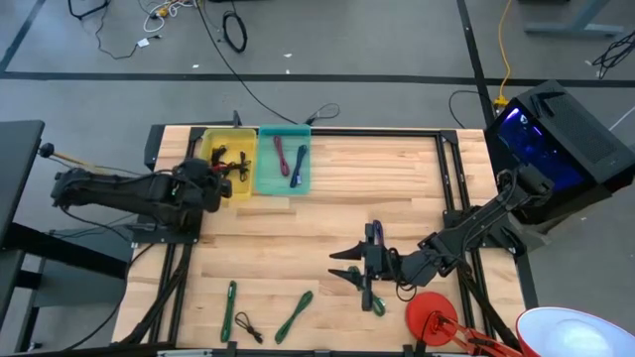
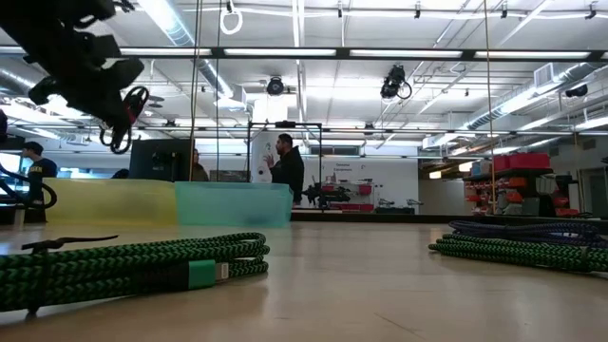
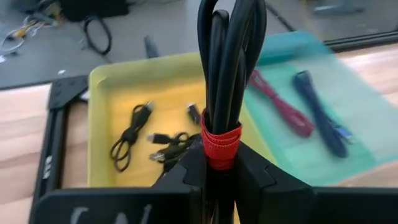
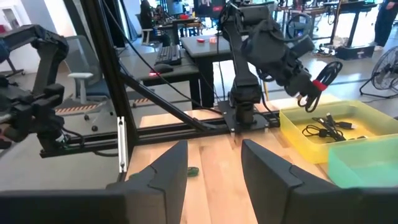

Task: Pick & Place USB Port
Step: Put the black charger cable into the yellow bin

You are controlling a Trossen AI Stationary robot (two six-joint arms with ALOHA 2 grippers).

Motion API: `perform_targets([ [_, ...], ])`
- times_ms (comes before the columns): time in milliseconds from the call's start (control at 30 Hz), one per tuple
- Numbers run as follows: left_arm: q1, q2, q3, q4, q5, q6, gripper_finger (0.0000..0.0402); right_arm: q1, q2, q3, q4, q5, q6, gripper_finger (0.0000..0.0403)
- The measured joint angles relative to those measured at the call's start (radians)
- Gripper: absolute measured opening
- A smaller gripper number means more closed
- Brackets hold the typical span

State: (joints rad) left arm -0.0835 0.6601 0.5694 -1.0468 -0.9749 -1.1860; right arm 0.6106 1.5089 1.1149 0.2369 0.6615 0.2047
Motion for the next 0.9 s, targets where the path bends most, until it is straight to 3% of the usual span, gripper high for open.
perform_targets([
  [300,0.208,0.000,-0.005,0.045,0.167,0.138,0.0044,0.000,0.000,0.000,0.013,0.000,-0.014,0.0150],
  [667,0.320,0.016,-0.005,0.162,0.229,0.241,0.0044,0.000,0.004,-0.001,0.049,-0.034,-0.034,0.0150],
  [900,0.403,0.108,-0.037,0.290,0.324,0.365,0.0044,0.000,0.005,-0.001,0.061,-0.034,-0.042,0.0150],
])
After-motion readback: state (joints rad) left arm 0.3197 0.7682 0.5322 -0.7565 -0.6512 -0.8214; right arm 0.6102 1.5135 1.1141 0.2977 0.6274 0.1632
